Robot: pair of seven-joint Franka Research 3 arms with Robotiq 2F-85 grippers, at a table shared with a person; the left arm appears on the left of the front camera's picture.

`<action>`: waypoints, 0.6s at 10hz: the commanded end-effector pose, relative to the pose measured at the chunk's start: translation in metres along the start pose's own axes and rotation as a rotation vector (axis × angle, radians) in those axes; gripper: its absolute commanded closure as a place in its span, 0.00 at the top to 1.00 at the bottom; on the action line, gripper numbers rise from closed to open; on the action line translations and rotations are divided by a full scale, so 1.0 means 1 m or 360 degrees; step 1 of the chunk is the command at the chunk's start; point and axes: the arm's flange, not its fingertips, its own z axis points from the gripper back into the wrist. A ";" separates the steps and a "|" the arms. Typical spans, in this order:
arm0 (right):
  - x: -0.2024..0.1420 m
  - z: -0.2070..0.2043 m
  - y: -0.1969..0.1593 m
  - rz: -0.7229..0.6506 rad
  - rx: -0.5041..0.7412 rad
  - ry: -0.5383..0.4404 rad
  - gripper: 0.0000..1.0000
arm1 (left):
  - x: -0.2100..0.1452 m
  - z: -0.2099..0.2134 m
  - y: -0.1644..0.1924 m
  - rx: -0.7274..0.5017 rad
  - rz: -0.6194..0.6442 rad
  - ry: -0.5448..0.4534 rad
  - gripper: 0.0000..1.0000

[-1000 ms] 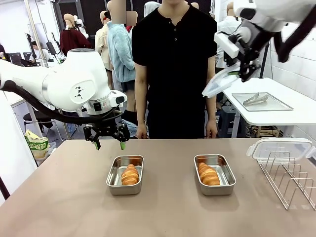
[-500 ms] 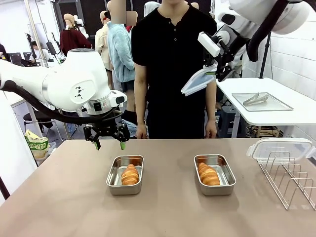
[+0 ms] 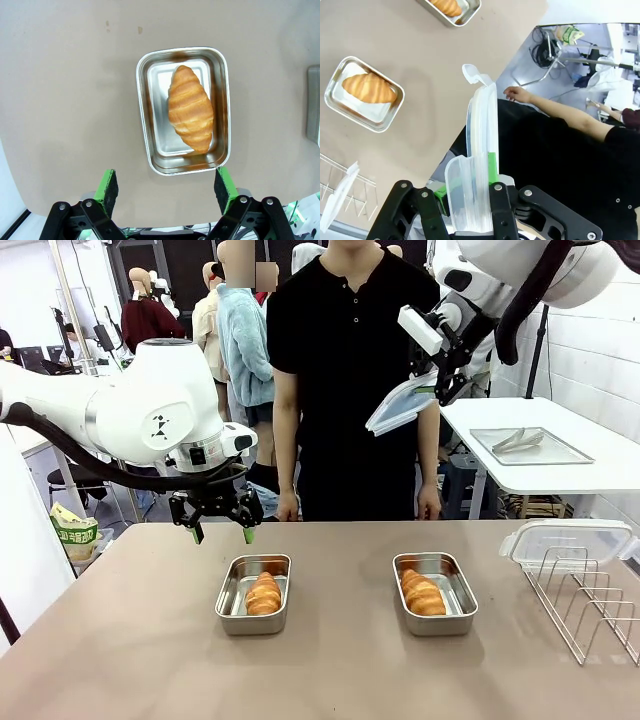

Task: Place the bread in airtight containers.
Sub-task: Pick up one Airtight Container lid and hand it to the human, then release when the human grabs the Airtight Container lid.

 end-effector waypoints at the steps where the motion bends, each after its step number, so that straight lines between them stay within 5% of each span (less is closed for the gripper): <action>1: 0.001 0.001 0.002 0.0007 -0.0024 -0.0011 0.00 | 0.000 0.001 0.000 -0.0003 0.0007 -0.0003 1.00; 6: 0.001 0.001 0.002 0.0007 -0.0024 -0.0011 0.00 | 0.000 0.001 0.000 -0.0003 0.0007 -0.0003 1.00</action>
